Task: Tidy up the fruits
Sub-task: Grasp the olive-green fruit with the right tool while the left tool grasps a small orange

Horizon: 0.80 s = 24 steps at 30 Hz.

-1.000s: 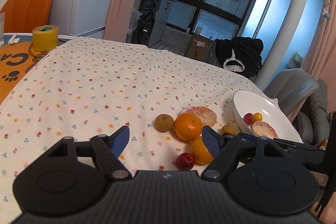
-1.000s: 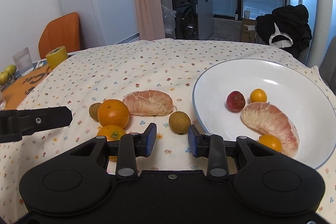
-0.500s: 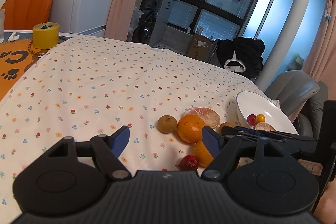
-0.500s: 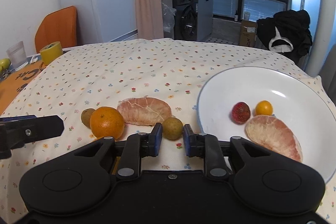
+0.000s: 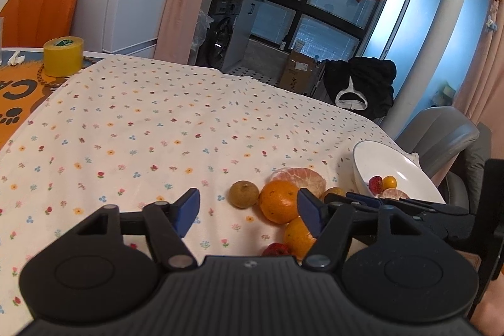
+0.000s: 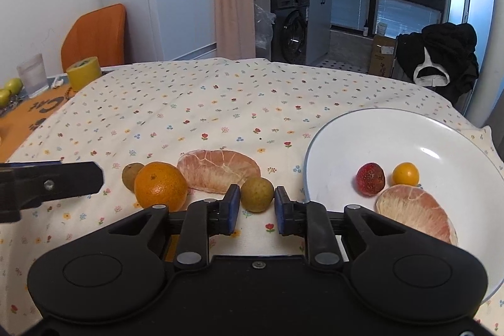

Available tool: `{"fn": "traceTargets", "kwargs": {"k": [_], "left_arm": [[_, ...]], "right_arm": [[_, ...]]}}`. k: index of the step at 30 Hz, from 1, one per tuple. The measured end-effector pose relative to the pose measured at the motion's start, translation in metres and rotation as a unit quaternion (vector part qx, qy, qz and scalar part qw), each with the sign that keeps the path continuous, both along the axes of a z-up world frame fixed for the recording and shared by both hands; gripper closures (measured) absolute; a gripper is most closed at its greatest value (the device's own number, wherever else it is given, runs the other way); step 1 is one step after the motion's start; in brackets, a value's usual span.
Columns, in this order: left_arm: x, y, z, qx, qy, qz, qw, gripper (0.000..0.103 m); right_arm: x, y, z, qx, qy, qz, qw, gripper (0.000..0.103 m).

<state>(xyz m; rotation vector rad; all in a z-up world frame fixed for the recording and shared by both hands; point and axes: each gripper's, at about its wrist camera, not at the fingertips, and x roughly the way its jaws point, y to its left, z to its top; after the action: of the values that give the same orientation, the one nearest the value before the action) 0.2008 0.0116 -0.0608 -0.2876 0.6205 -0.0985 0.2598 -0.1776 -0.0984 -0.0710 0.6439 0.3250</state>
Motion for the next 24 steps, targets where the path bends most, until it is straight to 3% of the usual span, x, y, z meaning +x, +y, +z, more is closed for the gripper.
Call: {"fn": "traceTargets", "kwargs": {"k": [5,12,14,24], "left_arm": [[0.005,-0.009,-0.002,0.000,0.008,-0.008,0.9999,0.049],[0.011,-0.024,-0.004,0.007,0.012,-0.018,0.9997,0.049],[0.013,-0.028,-0.004,0.009,0.014,-0.019,0.9997,0.049],[0.022,-0.038,-0.009,0.014,0.022,-0.024,0.9994,0.049]], "right_arm": [[-0.006,-0.008,0.004,0.010,-0.002,0.006,1.000,0.084],[-0.011,-0.018,0.005,0.022,0.002,0.013,1.000,0.089],[-0.012,-0.020,0.006,0.027,0.006,0.015,1.000,0.082],[-0.010,-0.015,0.000,0.022,0.006,0.029,0.999,0.078]]}}
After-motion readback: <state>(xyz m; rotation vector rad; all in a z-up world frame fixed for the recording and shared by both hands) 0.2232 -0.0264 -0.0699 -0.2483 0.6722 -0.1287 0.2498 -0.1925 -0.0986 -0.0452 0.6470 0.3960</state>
